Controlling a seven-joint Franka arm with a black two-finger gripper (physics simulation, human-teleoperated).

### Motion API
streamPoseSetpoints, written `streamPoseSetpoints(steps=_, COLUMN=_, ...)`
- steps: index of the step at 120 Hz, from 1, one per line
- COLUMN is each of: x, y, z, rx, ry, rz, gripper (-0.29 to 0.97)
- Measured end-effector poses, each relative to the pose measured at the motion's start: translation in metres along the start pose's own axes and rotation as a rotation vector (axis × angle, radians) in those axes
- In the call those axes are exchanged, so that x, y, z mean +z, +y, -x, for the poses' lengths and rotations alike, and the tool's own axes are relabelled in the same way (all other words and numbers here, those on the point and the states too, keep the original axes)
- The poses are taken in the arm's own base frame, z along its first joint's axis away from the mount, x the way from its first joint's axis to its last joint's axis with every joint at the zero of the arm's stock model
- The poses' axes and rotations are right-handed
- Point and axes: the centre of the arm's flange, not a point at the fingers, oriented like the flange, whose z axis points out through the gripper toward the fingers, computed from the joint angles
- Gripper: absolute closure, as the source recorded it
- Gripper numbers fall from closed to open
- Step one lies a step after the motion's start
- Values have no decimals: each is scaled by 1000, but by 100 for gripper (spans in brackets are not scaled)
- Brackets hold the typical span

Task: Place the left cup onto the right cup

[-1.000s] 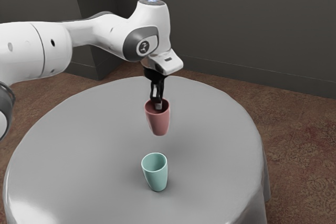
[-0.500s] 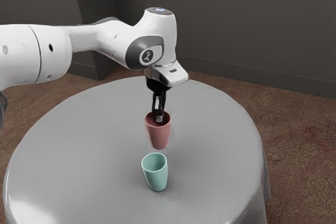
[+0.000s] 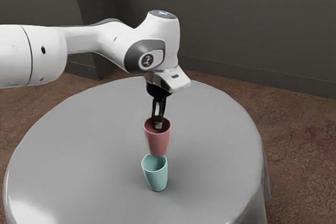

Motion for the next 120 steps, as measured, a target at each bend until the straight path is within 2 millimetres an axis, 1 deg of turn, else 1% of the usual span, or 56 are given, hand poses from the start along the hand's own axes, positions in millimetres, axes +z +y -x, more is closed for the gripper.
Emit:
streamPoseSetpoints(steps=34, x=9, y=9, z=4, rx=-20, ry=-17, rz=22, gripper=79)
streamPoseSetpoints(steps=60, x=17, y=11, z=5, rx=-37, ry=-31, rz=35, gripper=79)
streamPoseSetpoints(steps=101, x=31, y=12, z=-3, rx=-47, ry=-45, rz=43, gripper=79)
streamPoseSetpoints(steps=120, x=34, y=11, z=-4, rx=-52, ry=-47, rz=45, gripper=79)
